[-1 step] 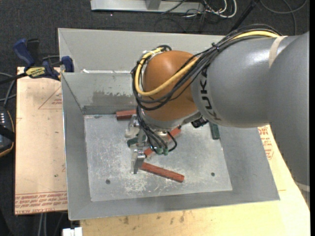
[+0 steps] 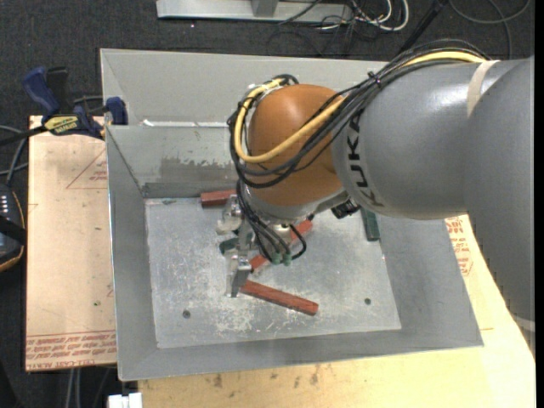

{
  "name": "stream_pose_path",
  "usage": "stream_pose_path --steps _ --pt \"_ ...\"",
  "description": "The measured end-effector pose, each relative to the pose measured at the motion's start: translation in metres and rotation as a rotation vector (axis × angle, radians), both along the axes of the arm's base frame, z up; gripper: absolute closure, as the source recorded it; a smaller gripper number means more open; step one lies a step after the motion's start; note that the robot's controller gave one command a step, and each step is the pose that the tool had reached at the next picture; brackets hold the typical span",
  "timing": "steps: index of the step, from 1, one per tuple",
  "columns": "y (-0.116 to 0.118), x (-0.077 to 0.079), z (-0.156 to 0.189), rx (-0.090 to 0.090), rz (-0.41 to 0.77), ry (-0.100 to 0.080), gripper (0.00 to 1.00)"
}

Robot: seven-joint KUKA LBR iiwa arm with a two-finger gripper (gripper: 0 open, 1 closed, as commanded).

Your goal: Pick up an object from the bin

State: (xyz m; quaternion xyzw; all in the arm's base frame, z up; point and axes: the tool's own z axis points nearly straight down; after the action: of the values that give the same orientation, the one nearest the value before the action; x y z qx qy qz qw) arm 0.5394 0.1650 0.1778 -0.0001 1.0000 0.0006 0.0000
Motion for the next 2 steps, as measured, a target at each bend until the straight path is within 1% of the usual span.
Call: stream_pose_path --steps 1,2 --pt "-0.044 0.03 -0.07 0.001 0.074 -0.006 0.0" --pt "-0.062 0.038 -0.075 0.0 0.065 0.002 0.0"
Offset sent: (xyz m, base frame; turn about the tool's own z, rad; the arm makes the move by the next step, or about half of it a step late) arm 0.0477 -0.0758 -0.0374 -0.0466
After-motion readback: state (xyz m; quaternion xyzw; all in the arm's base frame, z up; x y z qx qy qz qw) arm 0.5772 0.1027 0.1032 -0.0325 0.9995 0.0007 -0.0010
